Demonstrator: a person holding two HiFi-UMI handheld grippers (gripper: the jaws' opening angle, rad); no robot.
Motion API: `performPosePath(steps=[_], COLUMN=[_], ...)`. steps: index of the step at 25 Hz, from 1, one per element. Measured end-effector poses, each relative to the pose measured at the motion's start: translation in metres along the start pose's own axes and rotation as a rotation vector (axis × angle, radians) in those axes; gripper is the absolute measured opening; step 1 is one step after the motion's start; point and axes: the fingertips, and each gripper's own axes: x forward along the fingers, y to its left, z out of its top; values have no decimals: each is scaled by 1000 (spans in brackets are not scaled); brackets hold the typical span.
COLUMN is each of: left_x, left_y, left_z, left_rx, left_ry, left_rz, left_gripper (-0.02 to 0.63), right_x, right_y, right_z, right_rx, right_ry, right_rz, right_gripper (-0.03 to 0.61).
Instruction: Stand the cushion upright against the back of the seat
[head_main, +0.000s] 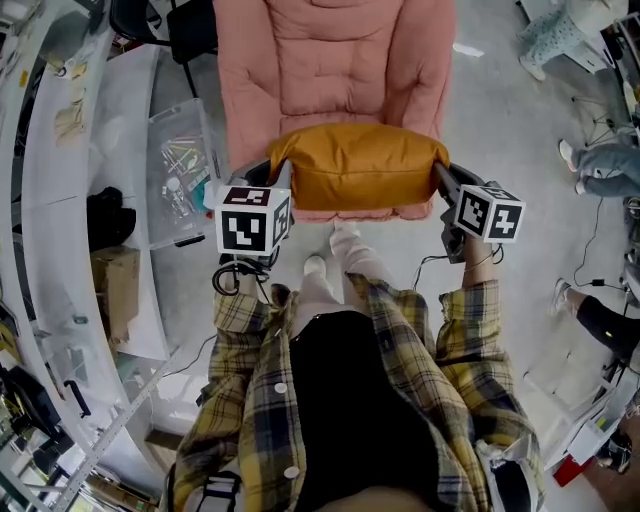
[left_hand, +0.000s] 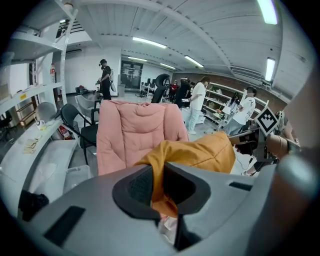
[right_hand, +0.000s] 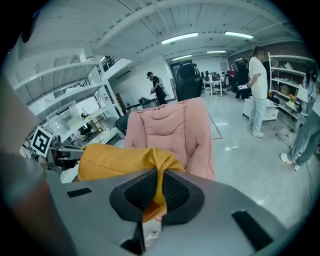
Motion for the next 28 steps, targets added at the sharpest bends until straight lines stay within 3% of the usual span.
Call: performPosePath(steps=[6,17,20,23,28], left_x=[35,79,87,91,100], left_y=[11,23,28,32,45], left_z=[30,66,69,72,84], left_rx=[3,-24,-20,-22,-1], left_ry=[89,174,191,194,186], left_rz=[52,113,140,154,196], left_gripper=[49,74,78,79,84], right_x=[33,69,76,79,92], right_y=[-23,-58,-67,-71,-70], right_z=[28,55,57,61,76], right_rx=[-5,-31,0,60,53], right_ry=[97,201,222,200,137], right_rz=[74,92,114,159,156], right_gripper=[34,38,106,127,127])
